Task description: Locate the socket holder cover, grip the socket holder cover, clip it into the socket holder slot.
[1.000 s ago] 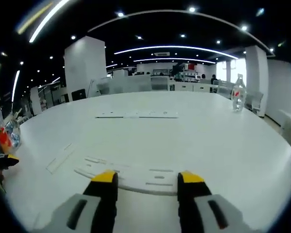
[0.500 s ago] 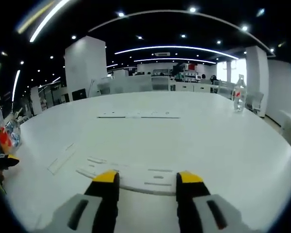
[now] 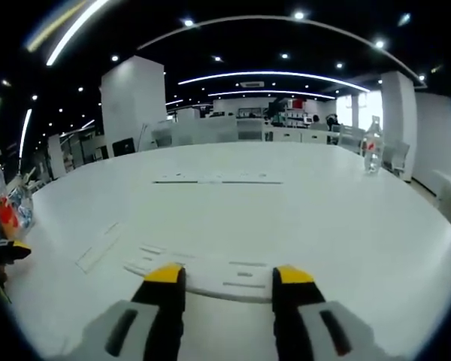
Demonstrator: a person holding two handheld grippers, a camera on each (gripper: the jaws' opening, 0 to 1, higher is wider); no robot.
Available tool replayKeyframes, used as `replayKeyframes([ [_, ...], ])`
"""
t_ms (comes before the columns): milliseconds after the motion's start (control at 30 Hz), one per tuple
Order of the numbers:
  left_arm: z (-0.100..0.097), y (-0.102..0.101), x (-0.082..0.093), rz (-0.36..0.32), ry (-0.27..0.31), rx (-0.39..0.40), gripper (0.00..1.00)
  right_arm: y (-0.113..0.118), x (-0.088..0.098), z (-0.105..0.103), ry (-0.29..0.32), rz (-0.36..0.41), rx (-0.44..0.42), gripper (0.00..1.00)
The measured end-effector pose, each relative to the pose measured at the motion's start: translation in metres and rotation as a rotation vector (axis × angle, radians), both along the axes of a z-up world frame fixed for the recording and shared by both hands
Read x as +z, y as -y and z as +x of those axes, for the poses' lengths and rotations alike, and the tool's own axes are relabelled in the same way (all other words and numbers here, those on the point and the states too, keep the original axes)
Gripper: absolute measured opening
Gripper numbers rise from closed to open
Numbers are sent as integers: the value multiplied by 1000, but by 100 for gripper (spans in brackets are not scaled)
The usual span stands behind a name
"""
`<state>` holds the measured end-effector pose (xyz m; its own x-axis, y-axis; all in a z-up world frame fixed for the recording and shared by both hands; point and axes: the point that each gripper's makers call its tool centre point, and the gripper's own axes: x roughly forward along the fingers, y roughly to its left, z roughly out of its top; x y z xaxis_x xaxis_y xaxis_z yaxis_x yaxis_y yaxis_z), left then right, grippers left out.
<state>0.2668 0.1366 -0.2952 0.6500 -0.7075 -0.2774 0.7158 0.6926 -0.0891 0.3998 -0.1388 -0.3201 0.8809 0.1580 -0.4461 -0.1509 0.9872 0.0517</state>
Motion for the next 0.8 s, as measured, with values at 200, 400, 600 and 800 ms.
replayKeyframes([
  [200, -1, 0, 0, 1, -1, 0, 76, -2, 0, 0, -4, 1, -1, 47],
  [400, -2, 1, 1, -1, 1, -2, 76, -6, 0, 1, -1, 3, 2, 47],
  [600, -2, 1, 0, -1, 0, -2, 76, -7, 0, 1, -2, 5, 0, 47],
  [800, -3, 1, 0, 0, 0, -3, 76, -12, 1, 2, 0, 2, 8, 47],
])
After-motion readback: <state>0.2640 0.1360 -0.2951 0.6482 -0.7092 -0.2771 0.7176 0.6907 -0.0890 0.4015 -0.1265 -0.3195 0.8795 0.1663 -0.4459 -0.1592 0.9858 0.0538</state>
